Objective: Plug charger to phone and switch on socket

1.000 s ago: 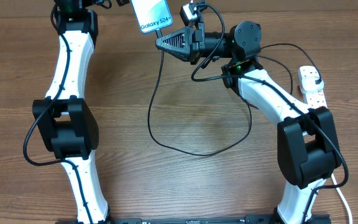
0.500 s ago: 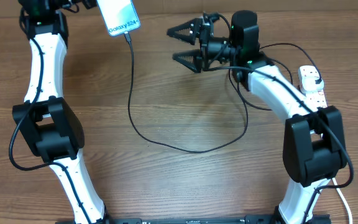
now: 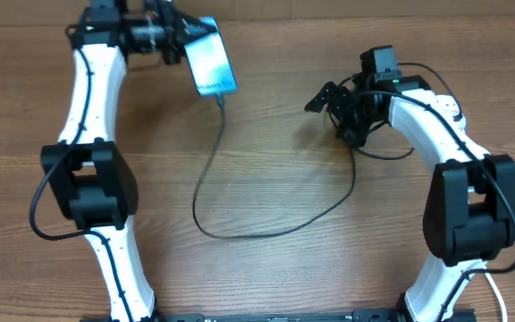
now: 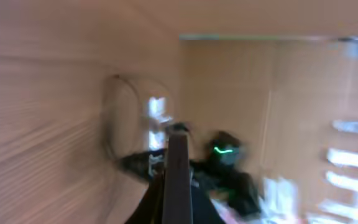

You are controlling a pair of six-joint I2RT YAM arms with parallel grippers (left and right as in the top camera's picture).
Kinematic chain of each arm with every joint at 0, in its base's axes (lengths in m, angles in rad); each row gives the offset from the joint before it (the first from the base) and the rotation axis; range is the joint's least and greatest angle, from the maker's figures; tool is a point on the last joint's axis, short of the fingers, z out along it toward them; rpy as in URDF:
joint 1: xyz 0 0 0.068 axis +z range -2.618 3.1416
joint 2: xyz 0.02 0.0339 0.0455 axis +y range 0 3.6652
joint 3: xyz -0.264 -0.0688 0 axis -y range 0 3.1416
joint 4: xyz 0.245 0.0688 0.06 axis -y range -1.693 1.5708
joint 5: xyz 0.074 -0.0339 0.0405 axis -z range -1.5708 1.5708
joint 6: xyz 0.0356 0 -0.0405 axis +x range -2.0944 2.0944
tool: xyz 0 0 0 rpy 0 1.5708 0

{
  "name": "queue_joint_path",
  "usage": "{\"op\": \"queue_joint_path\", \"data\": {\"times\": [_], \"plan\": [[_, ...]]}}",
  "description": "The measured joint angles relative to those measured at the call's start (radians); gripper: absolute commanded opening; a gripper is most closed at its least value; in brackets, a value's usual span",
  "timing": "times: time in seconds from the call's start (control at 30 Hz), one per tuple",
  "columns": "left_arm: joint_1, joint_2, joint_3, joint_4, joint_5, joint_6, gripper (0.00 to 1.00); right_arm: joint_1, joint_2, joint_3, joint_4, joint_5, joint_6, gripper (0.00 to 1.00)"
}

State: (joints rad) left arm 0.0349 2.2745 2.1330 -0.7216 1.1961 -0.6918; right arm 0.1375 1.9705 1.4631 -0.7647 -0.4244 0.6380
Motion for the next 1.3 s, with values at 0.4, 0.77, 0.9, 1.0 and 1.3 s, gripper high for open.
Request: {"op": "queue_joint_path", "data": {"times": [0.4,0.77,0.9,1.0,1.3], "plan": [[-0.281,0.046,-0.001,-0.256,-0.524,0.311,0.04,-0.013,-0.081,0.0,-0.007,0.05,-0.034,1.0],[-0.352,0.213,-0.01,-0.152,-0.6,0.172,0.04,-0.013,-0.081,0.0,-0.023,0.051,-0.036,1.0],[-0.353,0.236,-0.014,-0.128,-0.628,0.158,0.04,-0.013,-0.081,0.0,-0.03,0.051,-0.037,1.0],[-0.356,0.236,-0.015,-0.11,-0.641,0.138,0.04,-0.013,-0.081,0.0,-0.031,0.051,-0.036,1.0],[-0.358,0.236,-0.016,-0.119,-0.706,0.117,0.04,-0.013,-0.081,0.0,-0.029,0.051,-0.036,1.0]]}}
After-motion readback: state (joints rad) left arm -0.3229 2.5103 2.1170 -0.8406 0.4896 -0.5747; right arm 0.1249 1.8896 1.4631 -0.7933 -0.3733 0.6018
